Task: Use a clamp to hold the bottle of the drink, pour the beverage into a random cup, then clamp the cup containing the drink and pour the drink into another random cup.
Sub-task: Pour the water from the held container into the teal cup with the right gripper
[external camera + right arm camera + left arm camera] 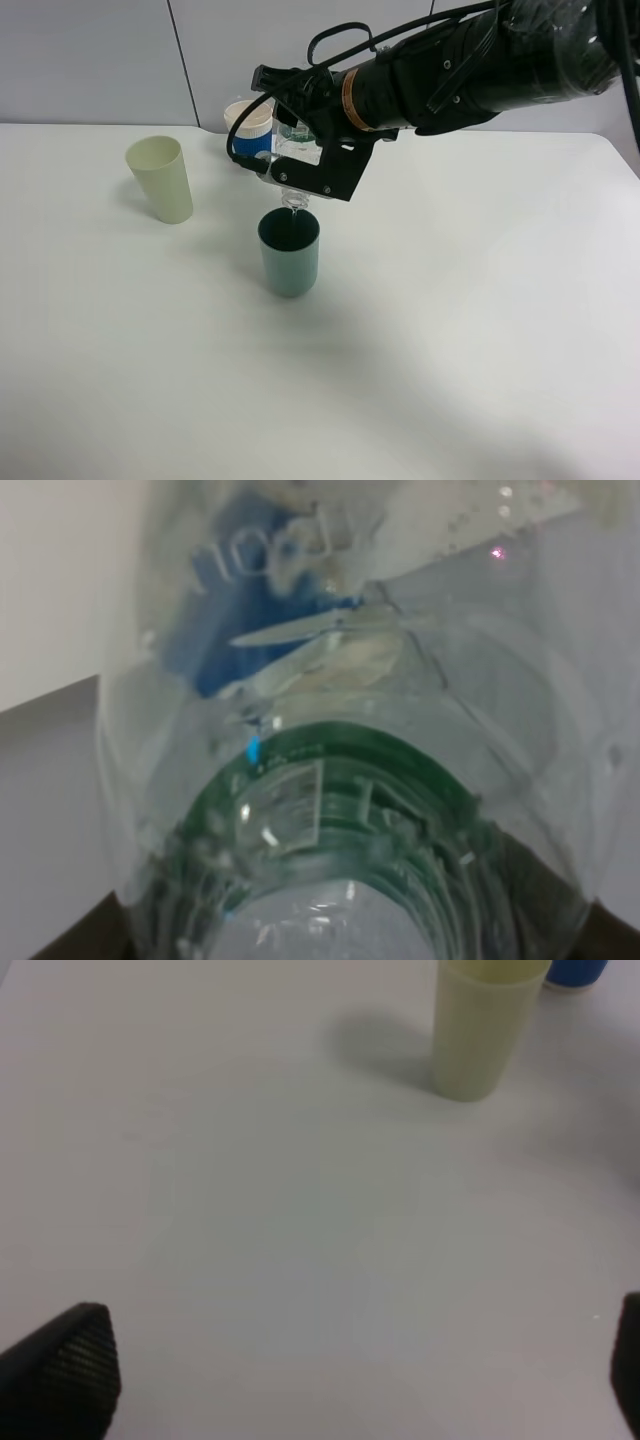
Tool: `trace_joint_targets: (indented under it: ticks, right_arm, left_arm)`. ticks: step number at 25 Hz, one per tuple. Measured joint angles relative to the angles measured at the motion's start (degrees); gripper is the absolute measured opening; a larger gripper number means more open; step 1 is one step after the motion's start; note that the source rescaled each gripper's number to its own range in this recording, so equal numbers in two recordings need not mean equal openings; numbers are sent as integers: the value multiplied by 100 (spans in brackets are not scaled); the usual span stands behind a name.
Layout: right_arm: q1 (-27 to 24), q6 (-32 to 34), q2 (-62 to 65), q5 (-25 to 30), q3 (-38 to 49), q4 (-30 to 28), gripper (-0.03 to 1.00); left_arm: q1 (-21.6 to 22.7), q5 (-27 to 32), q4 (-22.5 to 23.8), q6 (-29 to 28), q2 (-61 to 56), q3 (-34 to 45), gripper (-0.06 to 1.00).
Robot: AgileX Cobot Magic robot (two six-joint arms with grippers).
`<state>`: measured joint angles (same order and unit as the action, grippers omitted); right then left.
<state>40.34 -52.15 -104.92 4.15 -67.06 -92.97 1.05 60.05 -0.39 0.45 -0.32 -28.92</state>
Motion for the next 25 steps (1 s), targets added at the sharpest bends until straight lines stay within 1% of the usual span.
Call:
trace_joint_targets:
  ticks: [5,15,17,20,25]
  right_arm:
    - [0,0,0,-4,0,-221,1]
    - [0,7,0,-4,0,-167,1]
    - [0,121,0,-7,0,24,1]
    - [-19,525,0,-11,0,493,1]
    - [-63,1377,0,-11,0,1743,1]
  left_arm:
    - [0,0,0,0,0,0,100]
    - [0,0,0,0,0,0,100]
    - [0,0,0,0,0,0,100]
    - [0,0,0,0,0,0,100]
    - [0,0,0,0,0,0,100]
